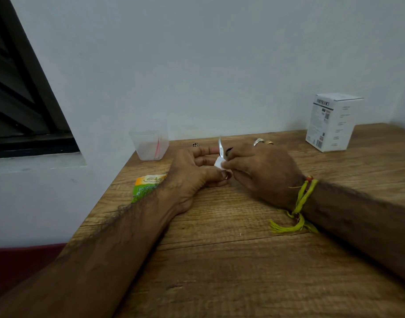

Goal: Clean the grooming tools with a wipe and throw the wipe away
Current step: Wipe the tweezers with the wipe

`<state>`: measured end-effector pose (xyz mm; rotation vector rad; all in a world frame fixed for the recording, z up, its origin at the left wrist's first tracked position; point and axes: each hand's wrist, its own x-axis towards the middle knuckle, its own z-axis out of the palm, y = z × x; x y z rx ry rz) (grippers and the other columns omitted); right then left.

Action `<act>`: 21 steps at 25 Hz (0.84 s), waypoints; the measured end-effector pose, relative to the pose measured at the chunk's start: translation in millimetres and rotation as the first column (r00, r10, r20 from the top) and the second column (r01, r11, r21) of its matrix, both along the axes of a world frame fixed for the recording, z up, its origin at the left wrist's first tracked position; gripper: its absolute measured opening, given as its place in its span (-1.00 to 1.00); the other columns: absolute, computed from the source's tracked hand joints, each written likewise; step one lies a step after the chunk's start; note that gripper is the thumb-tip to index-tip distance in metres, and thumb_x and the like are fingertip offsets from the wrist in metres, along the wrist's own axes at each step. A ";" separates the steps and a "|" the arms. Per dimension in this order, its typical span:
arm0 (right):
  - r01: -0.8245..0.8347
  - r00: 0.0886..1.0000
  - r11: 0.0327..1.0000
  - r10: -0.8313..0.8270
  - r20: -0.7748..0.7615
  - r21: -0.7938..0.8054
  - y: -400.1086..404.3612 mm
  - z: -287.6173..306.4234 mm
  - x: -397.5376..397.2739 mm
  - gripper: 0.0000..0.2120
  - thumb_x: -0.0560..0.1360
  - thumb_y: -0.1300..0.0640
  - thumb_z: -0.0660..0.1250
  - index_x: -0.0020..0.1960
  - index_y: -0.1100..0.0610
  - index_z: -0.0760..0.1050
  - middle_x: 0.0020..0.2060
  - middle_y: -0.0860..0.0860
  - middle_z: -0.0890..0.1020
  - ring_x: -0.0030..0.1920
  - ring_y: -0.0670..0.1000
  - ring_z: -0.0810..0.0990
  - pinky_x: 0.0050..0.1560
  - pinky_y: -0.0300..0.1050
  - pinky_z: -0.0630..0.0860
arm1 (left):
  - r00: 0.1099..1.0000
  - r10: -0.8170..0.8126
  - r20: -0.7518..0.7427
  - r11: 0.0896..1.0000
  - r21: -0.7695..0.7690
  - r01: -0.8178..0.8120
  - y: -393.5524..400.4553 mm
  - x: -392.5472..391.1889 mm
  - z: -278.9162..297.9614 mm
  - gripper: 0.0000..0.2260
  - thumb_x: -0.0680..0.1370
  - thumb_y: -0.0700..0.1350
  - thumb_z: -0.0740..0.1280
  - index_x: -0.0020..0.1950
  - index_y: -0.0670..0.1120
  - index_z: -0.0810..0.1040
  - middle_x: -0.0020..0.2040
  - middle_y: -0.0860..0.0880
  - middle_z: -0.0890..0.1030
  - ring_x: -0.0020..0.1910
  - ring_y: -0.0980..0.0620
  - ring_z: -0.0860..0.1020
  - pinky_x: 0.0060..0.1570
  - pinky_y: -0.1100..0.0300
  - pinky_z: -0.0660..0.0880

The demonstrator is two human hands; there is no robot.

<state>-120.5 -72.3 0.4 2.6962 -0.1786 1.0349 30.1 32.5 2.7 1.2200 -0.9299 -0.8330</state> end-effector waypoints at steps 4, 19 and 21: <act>0.002 1.000 1.000 -0.002 0.000 0.024 -1.4 -0.4 1.2 -0.84 0.49 0.17 0.39 0.03 0.13 0.70 -0.05 0.05 0.69 -0.14 0.24 0.64 -0.21 0.11 0.56 | 1.000 0.001 0.005 1.000 0.009 -0.001 0.3 0.8 0.5 -0.57 0.38 -0.58 0.39 0.19 -0.27 0.58 -0.11 -0.18 0.72 -0.20 -0.09 0.71 -0.14 0.02 0.69; -0.102 0.995 0.985 0.101 -0.014 -0.136 2.7 -0.4 1.7 -0.89 0.44 0.25 0.43 -0.06 0.15 0.71 -0.07 0.05 0.70 -0.19 0.19 0.66 -0.27 0.01 0.58 | 0.960 0.279 -0.041 0.960 0.001 -0.279 -7.9 -1.4 -0.9 -0.92 0.51 -0.27 0.48 -0.07 -0.27 0.64 -0.32 -0.12 0.71 -0.38 -0.01 0.69 -0.44 0.20 0.60; -0.102 0.995 0.984 0.104 0.006 -0.145 2.6 0.2 2.9 -0.88 0.40 0.28 0.47 -0.09 0.15 0.71 -0.09 0.04 0.71 -0.18 0.16 0.67 -0.26 -0.01 0.57 | 0.956 0.292 -0.037 0.956 -0.003 -0.293 -8.1 0.7 -1.6 -0.92 0.52 -0.27 0.48 -0.06 -0.28 0.64 -0.32 -0.11 0.71 -0.38 0.01 0.69 -0.45 0.22 0.59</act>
